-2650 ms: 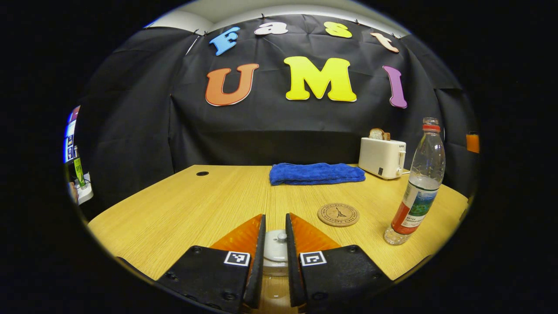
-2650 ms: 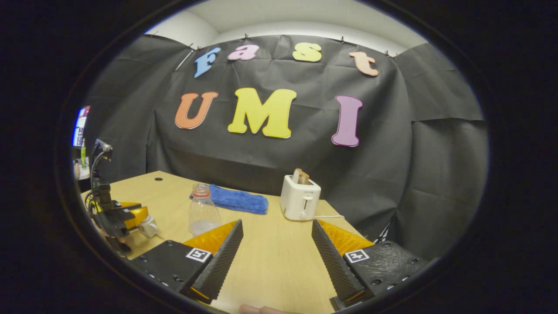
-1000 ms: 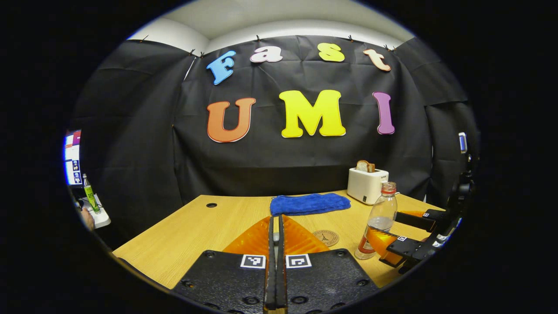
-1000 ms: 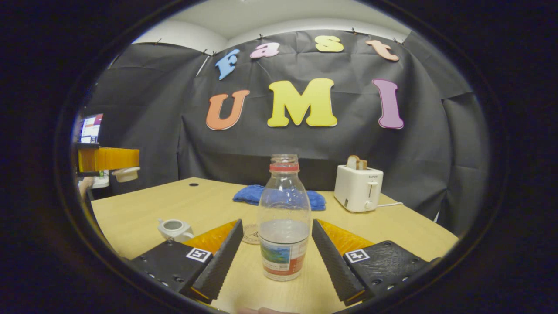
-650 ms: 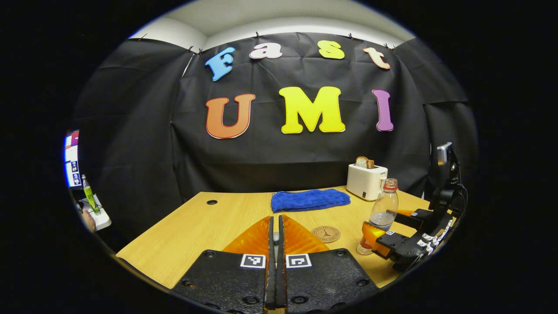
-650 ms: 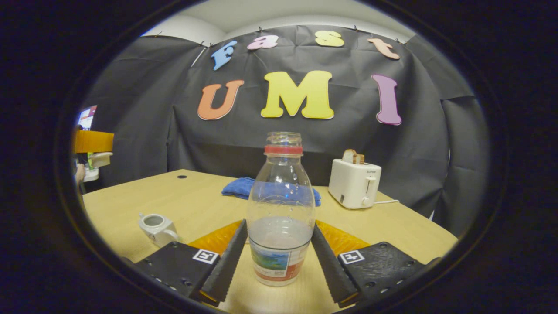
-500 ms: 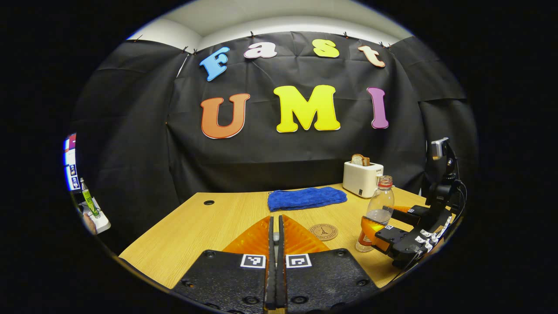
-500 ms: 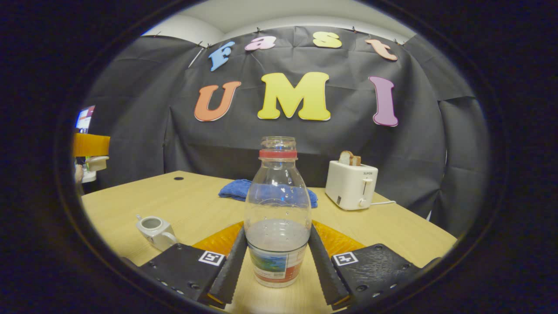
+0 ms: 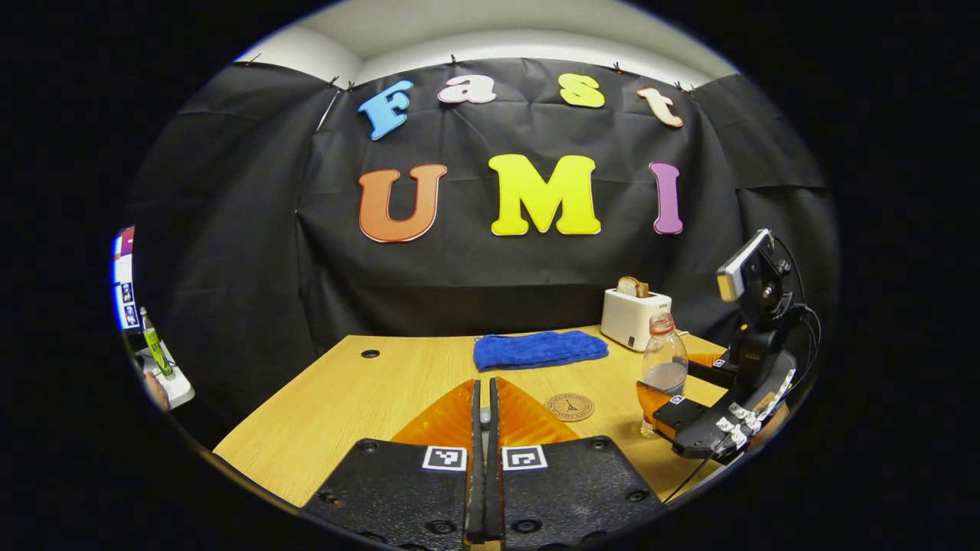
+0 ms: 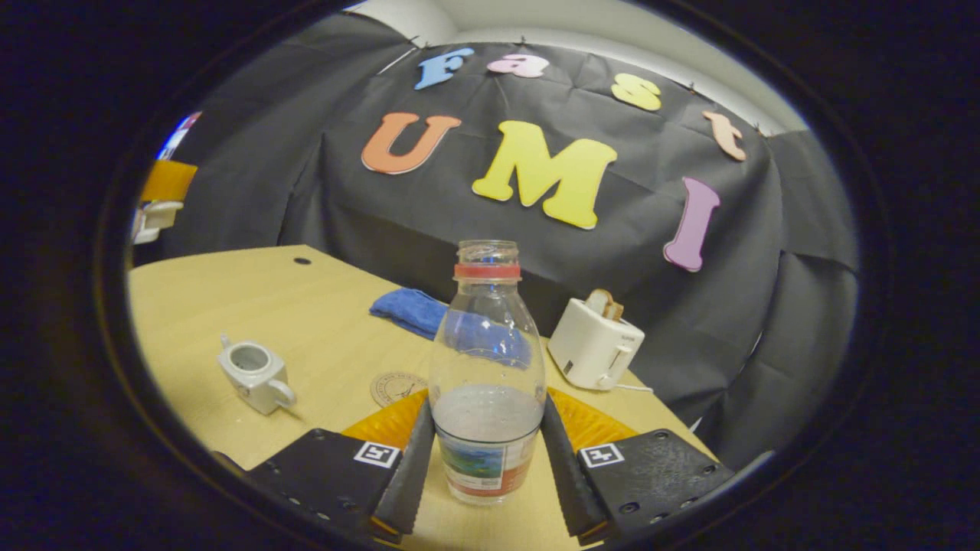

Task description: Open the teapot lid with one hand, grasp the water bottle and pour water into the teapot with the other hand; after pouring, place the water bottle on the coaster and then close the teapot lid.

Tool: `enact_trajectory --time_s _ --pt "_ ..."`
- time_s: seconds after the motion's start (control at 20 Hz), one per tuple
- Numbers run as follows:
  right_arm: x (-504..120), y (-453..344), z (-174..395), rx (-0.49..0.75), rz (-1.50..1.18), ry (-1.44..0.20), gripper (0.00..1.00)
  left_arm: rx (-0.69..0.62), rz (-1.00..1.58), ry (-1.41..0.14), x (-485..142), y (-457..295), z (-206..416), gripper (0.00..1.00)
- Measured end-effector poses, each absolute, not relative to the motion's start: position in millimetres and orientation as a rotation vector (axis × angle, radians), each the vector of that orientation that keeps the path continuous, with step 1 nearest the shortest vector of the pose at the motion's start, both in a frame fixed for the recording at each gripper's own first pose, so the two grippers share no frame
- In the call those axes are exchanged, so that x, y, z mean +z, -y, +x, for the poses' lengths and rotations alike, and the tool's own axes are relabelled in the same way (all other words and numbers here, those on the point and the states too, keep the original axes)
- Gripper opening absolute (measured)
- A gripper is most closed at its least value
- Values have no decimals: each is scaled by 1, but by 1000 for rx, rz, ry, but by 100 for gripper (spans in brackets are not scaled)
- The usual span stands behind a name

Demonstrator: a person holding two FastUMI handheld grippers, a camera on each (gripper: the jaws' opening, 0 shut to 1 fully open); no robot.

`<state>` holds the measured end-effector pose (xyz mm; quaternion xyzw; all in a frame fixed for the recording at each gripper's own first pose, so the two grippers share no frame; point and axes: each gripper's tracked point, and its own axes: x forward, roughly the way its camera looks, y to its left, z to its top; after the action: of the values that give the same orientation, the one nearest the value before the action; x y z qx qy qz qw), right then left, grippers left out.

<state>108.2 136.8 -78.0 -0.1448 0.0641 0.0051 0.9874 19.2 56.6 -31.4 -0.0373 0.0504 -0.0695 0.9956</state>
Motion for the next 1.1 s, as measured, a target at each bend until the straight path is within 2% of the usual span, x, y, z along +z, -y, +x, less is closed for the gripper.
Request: enact_trajectory --time_s 0.45,0.7,0.9,1.1 --pt "-92 -178 110 -24 -787 -192 72 -86 -95 -100 -31 -108 18 3" --pt "-98 -189 112 -35 -1002 -171 72 -89 -77 -112 -35 -115 16 3" --pt "-103 -202 114 3 -1135 -151 70 -74 -66 -100 -30 -121 14 3" --pt "-98 -211 115 10 -1298 -76 72 -89 -82 -97 -29 -117 12 3"
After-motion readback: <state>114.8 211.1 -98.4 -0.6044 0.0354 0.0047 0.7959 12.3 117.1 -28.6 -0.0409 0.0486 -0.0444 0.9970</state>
